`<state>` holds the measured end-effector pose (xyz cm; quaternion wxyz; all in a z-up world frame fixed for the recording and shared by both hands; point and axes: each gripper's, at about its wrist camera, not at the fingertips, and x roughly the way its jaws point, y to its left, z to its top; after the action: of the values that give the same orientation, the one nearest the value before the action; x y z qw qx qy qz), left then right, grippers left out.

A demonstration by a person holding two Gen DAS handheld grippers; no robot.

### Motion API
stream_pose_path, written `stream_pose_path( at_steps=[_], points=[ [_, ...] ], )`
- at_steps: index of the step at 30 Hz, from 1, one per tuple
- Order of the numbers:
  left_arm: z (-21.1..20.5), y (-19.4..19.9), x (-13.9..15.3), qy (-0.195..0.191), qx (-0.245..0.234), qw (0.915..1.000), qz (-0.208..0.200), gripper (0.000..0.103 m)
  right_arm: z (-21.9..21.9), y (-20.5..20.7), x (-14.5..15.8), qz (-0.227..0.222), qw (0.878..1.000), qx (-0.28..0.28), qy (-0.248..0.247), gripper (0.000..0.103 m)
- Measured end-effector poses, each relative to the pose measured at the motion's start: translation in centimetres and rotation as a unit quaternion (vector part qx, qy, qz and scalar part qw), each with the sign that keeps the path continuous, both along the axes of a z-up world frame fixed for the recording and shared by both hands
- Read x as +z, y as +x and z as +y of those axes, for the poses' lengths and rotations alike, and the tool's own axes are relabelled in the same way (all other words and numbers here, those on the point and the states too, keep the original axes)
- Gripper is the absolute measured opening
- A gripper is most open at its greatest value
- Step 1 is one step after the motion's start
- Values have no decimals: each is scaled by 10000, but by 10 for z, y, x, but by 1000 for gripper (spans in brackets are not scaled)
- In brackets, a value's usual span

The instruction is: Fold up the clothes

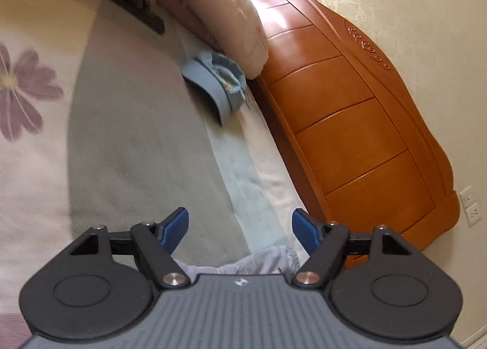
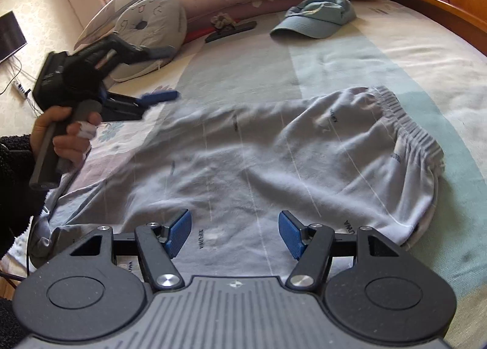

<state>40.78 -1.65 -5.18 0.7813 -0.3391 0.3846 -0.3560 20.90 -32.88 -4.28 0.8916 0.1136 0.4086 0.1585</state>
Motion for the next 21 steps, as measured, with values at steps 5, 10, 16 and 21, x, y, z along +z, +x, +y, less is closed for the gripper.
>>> stream_pose_path(
  at_steps=[5,10,16,21],
  points=[
    [-4,-15,14,130,-420,9990,-46,76,0,8,-2,9,10000,22,23,69],
    [-33,-43,11,127,-1444,9894,37,81,-2,18,-4,-44,9997,29,-226,69],
    [-51,-40,-14,1533,-1096,9820,-86,68,-18,20,-12,-63,9983,30,-580,69],
    [-55,-37,-8,1779,-1151,9769,-266,71,-29,3,-7,-57,9946,92,-1029,69]
  ],
)
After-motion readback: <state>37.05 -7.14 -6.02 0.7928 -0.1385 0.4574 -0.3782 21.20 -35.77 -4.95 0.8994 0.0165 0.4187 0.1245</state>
